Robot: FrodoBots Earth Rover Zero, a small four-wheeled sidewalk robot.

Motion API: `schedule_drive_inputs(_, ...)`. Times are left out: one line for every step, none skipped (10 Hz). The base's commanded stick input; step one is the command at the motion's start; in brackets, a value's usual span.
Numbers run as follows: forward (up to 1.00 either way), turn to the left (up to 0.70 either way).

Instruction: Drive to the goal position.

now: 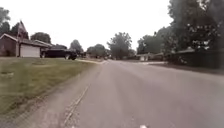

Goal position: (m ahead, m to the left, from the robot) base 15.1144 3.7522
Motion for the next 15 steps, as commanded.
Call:
schedule_drive_inputs(0.70, 0.00)
schedule_drive_inputs(0.70, 0.13)
schedule_drive_inputs(0.70, 0.34)
schedule_drive_inputs(0.70, 0.35)
schedule_drive_inputs(0.70, 0.23)
schedule_drive_inputs(0.70, 0.06)
schedule_drive_inputs(0.70, 0.00)
schedule_drive_inputs(0.70, 0.00)
schedule_drive_inputs(0.70, 0.00)
schedule_drive_inputs(0.70, 0.00)
schedule_drive_inputs(0.70, 0.00)
schedule_drive_inputs(0.70, 0.00)
schedule_drive_inputs(0.70, 0.00)
schedule_drive_inputs(0.70, 0.00)
schedule_drive_inputs(0.70, 0.00)
